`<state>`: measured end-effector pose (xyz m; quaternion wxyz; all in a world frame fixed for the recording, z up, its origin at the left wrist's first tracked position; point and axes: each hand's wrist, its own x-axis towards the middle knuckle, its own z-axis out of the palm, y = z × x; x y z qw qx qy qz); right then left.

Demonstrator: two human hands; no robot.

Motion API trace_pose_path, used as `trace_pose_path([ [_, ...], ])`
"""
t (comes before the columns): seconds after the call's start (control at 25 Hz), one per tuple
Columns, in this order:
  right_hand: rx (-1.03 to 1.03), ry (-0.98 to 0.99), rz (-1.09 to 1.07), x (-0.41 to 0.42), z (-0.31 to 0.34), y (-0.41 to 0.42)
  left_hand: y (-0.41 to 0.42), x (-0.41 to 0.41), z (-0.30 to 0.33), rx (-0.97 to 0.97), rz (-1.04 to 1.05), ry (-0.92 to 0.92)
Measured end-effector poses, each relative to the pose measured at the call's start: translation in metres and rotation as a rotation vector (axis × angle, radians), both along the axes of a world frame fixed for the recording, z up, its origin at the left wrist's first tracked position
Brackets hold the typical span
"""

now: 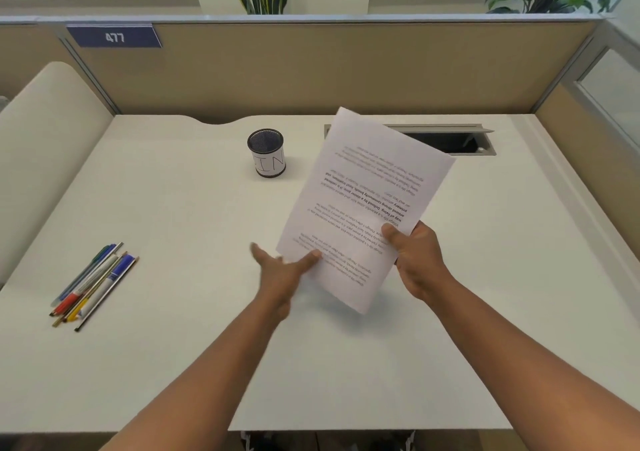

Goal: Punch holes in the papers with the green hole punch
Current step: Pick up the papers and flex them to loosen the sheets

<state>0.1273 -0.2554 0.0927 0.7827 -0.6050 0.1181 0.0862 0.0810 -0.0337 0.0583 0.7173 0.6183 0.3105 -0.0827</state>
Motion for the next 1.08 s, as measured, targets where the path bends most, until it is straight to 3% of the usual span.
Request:
trace_pose_path([
  [0.12, -0.105, -0.094, 0.181, -0.002, 0.002, -0.011, 0.039, 0.020, 0.019, 0.214, -0.104, -0.097],
  [0.24, -0.111, -0.123, 0.334, -0.004, 0.006, -0.015, 0.060, 0.037, 0.033, 0.045, -0.400, -0.341],
  [0.32, -0.126, -0.143, 0.354, -0.005, 0.009, -0.014, 0.058, 0.039, 0.037, -0.024, -0.457, -0.447],
  [0.64, -0.245, -0.261, 0.183, -0.022, 0.005, 0.002, 0.008, 0.017, 0.030, 0.133, -0.139, -0.505],
  [0.84, -0.420, -0.194, 0.152, -0.030, -0.013, 0.001, -0.011, 0.006, 0.016, 0.225, -0.116, -0.441],
  [1.08, -0.457, -0.219, 0.140, -0.029, -0.013, 0.000, -0.010, 0.009, 0.017, 0.255, -0.115, -0.443],
])
